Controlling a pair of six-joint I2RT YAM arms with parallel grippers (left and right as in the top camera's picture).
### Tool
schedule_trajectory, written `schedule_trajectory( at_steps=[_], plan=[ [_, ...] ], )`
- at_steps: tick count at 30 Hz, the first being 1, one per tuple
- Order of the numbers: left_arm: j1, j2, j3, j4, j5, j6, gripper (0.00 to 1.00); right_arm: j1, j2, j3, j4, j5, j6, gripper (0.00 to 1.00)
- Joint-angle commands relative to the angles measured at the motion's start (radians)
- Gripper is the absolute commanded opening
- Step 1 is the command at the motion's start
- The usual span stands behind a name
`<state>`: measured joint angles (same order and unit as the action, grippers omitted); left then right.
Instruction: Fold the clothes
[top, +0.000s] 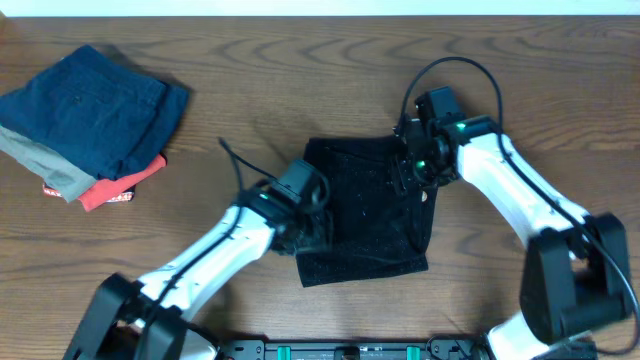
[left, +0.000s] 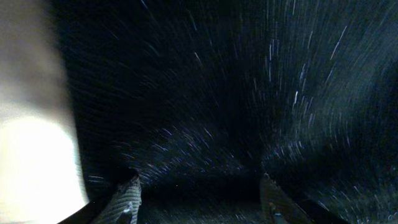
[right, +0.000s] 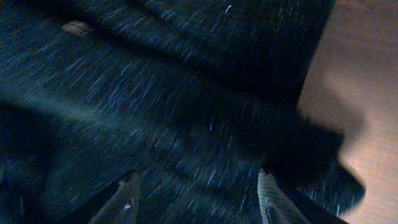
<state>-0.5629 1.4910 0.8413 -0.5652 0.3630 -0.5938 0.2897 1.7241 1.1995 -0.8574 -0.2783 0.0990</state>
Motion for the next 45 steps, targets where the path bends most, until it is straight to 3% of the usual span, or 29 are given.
schedule_trajectory(
  at_steps=[1,7,11,17,23,27,33,39,45],
  plan=[
    [0.091,-0.054,0.077,0.056,-0.088,0.044,0.64,-0.009,-0.126,0.031,-0.045,-0.100,0.001,0.59],
    [0.139,-0.013,0.084,0.297,-0.083,0.043,0.64,0.040,-0.182,0.027,-0.146,-0.173,0.002,0.56],
    [0.127,0.063,0.084,0.399,-0.059,0.044,0.64,0.089,-0.172,-0.010,-0.173,-0.175,0.050,0.47],
    [0.121,0.203,0.084,0.509,0.018,0.043,0.64,0.150,-0.172,-0.127,-0.153,-0.167,0.112,0.44],
    [0.121,0.348,0.084,0.607,0.011,0.043,0.64,0.153,-0.172,-0.314,-0.067,-0.080,0.299,0.37],
    [0.121,0.400,0.084,0.623,0.008,0.039,0.64,0.149,-0.172,-0.414,0.005,0.012,0.417,0.40],
    [0.126,0.402,0.084,0.618,0.011,0.039,0.64,0.149,-0.172,-0.481,0.165,0.118,0.428,0.50],
    [0.177,0.332,0.084,0.566,0.030,0.044,0.64,0.121,-0.172,-0.481,0.193,0.248,0.447,0.57],
    [0.244,0.223,0.084,0.490,0.059,0.043,0.79,0.061,-0.172,-0.481,0.197,0.312,0.437,0.66]
  ],
)
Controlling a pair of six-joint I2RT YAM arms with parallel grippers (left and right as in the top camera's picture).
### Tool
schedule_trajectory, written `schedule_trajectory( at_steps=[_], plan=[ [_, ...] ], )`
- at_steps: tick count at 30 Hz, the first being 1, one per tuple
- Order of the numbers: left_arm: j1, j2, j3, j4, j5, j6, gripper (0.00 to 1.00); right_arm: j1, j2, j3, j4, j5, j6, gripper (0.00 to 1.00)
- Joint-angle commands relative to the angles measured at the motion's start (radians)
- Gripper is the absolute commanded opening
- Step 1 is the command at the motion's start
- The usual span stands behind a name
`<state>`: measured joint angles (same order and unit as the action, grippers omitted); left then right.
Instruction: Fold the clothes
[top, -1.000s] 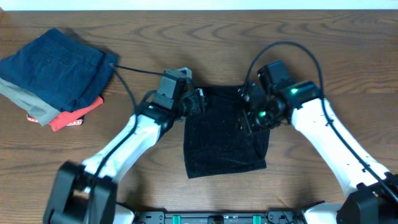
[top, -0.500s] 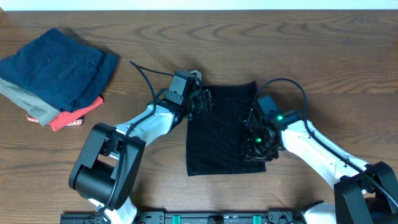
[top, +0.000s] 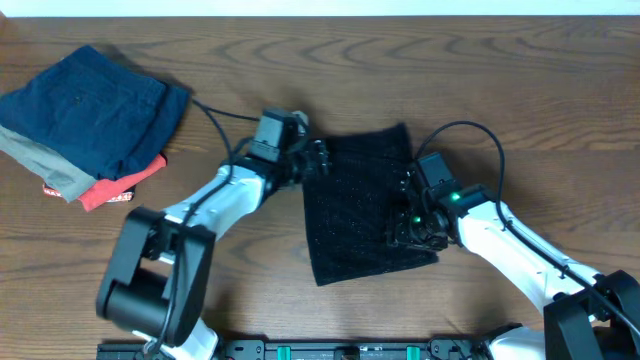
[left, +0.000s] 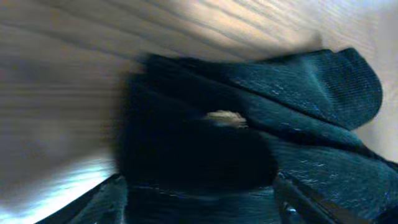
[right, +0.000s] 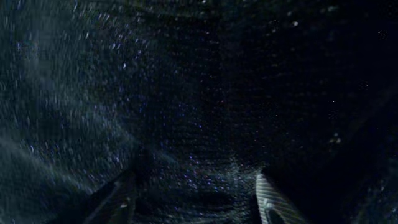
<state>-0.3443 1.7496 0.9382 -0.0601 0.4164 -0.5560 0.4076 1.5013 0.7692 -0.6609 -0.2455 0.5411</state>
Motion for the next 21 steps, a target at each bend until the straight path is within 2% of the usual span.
schedule_trajectory(
  at_steps=[1,9,15,18,21],
  plan=[
    [0.026,-0.037,-0.013,-0.015,0.023,0.005,0.81,-0.064,0.051,-0.050,0.004,0.279,-0.017,0.66],
    [0.023,0.016,-0.027,-0.051,-0.015,-0.040,0.87,-0.069,0.051,-0.050,0.003,0.279,-0.067,0.71],
    [-0.004,0.085,-0.027,-0.008,0.101,-0.051,0.94,-0.068,0.051,-0.050,0.009,0.271,-0.067,0.71],
    [-0.030,0.121,-0.027,0.059,0.178,-0.051,0.95,-0.068,0.051,-0.050,0.009,0.271,-0.067,0.71],
    [-0.063,0.151,-0.027,0.095,0.190,-0.052,0.95,-0.068,0.051,-0.050,0.007,0.271,-0.067,0.71]
  ],
)
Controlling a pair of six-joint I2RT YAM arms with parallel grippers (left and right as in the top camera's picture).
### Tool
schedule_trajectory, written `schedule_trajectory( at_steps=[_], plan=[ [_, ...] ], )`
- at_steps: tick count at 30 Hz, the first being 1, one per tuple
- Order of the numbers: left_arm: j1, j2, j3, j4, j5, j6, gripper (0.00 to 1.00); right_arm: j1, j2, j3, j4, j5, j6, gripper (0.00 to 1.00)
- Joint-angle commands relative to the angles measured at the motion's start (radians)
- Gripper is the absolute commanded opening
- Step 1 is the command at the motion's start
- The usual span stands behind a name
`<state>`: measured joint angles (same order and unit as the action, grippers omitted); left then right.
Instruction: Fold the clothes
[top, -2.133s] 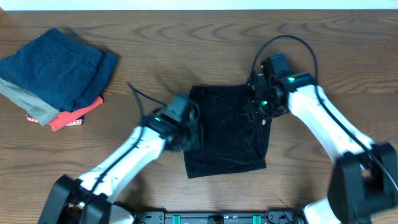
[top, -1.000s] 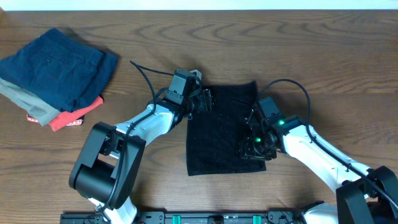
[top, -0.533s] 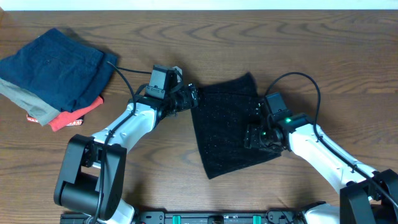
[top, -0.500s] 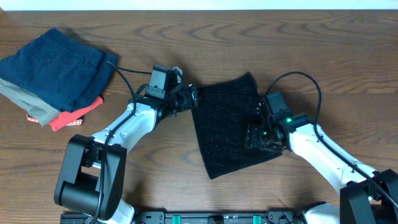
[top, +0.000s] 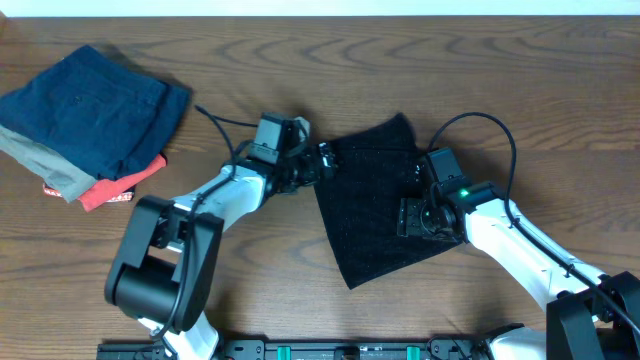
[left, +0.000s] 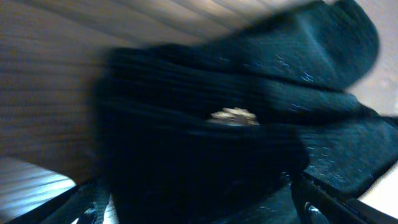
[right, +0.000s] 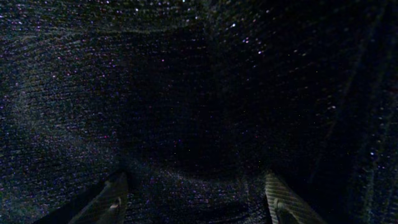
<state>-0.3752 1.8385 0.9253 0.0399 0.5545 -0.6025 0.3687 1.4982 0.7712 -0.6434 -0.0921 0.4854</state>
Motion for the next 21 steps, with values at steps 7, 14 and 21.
schedule_trajectory(
  at_steps=[7,14,21],
  plan=[
    [-0.076,0.111,-0.014,0.031,-0.001,0.002,0.57,-0.029,0.054,-0.052,-0.015,0.117,-0.011,0.72],
    [-0.040,0.102,0.005,0.067,-0.027,0.072,0.06,-0.029,0.052,-0.041,-0.023,0.117,-0.012,0.75],
    [0.050,-0.027,0.041,-0.052,-0.163,0.193,0.06,-0.053,0.001,0.088,-0.145,0.118,-0.077,0.80]
  ],
)
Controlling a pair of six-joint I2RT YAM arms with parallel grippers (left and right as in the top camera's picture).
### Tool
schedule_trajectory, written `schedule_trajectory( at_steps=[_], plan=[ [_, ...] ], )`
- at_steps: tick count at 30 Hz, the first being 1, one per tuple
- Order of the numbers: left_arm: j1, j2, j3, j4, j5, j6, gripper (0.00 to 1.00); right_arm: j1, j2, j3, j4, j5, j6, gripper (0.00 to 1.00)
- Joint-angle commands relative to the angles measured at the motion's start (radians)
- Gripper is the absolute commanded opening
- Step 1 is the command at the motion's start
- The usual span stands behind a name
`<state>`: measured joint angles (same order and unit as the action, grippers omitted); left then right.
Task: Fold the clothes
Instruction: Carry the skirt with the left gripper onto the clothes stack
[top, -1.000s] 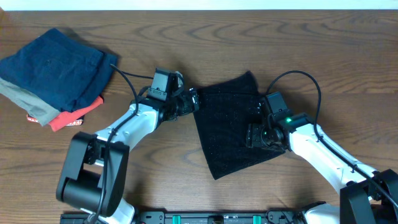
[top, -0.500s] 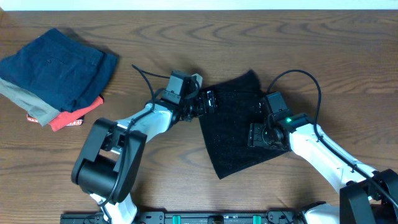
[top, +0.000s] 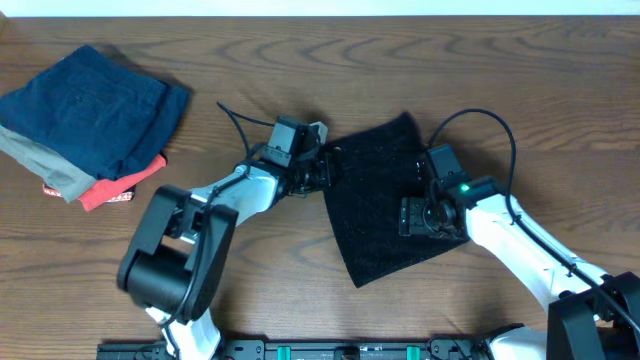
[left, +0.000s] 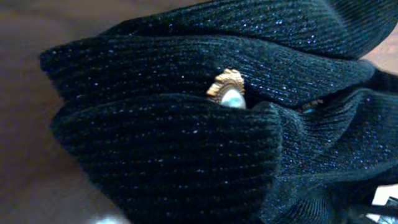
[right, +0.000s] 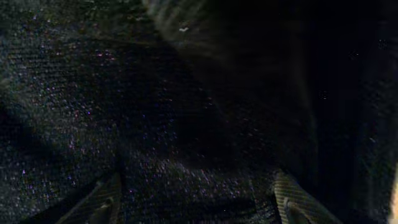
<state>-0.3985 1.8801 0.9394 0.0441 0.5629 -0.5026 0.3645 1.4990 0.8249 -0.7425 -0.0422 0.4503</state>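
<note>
A black sparkly knit garment (top: 380, 200) lies folded and skewed at the table's centre. My left gripper (top: 320, 170) is at its upper left corner, open. Bunched fabric with a gold and pearl button (left: 227, 93) fills the left wrist view. Only one of its fingers (left: 298, 211) shows; the other is hidden by cloth. My right gripper (top: 413, 216) rests on the garment's right half. It is open (right: 196, 199), with its fingers (right: 289, 202) spread wide on flat fabric.
A pile of folded clothes sits at the far left: navy shorts (top: 90, 105) on top, a grey piece (top: 40, 165) and a red one (top: 120, 185) under them. Black cables loop above both wrists. Bare wooden table (top: 560, 90) surrounds the garment.
My left gripper sits slightly further right and tighter against the garment's buttoned corner. The garment's lower end lies a little further right. The right gripper is still on the same spot.
The garment first lay squarely, with my left gripper at its lower left edge and my right at its upper right. Later the left was at the upper left corner and the right at the lower right. Since then the garment has turned, its lower end now further right.
</note>
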Motion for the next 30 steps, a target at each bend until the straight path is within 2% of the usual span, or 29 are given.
schedule_trajectory(
  at_steps=[1,6,11,19,23,30],
  plan=[
    [0.097,-0.097,0.047,-0.097,-0.218,0.126,0.07,-0.057,-0.013,0.060,-0.069,0.068,-0.048,0.80],
    [0.224,-0.185,0.201,-0.261,-0.425,0.294,0.06,-0.085,-0.072,0.156,-0.155,0.062,-0.048,0.81],
    [0.390,-0.193,0.412,-0.341,-0.468,0.395,0.06,-0.084,-0.123,0.176,-0.195,0.060,-0.048,0.81],
    [0.692,-0.193,0.624,-0.312,-0.471,0.402,0.06,-0.084,-0.136,0.176,-0.234,0.060,-0.047,0.81],
    [0.844,-0.192,0.628,-0.287,-0.470,0.389,0.06,-0.084,-0.136,0.176,-0.238,0.059,-0.047,0.81],
    [1.023,-0.130,0.627,-0.387,-0.469,0.292,0.06,-0.084,-0.136,0.176,-0.240,0.038,-0.048,0.81]
  ],
)
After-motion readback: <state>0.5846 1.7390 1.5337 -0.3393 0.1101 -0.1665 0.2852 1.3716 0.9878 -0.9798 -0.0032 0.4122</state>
